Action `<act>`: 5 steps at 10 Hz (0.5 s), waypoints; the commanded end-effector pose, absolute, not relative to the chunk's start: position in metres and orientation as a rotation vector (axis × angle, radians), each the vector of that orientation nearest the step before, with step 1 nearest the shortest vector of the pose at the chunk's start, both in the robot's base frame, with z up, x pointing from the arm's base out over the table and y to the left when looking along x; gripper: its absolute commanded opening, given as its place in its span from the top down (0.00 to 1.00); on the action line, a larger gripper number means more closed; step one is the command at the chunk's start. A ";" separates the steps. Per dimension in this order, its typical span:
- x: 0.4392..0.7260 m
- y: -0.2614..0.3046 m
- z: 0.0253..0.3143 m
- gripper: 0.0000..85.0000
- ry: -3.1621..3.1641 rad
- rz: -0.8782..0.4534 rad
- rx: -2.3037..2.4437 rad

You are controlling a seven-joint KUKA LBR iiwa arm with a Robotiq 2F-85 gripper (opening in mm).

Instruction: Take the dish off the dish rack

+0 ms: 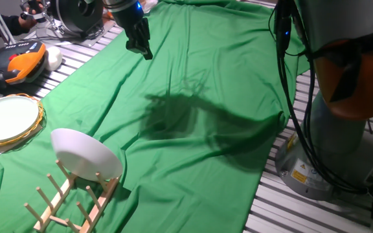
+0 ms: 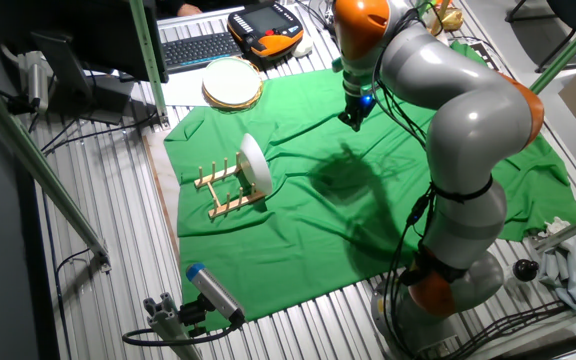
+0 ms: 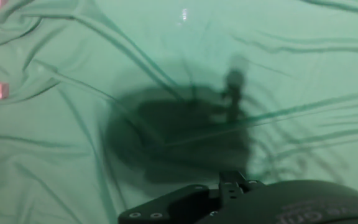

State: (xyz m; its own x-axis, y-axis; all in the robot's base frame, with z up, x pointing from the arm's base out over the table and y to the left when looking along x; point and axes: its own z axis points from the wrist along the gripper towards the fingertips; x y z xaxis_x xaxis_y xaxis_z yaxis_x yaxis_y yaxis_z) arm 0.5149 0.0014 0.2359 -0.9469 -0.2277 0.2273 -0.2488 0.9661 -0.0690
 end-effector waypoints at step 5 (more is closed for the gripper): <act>0.515 0.001 0.236 1.00 -2.942 0.054 0.279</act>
State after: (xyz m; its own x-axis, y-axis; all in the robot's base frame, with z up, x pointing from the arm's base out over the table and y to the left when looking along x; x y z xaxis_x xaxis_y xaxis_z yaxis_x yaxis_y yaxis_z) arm 0.5149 0.0010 0.2358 -0.9651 -0.1827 0.1875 -0.1889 0.9819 -0.0159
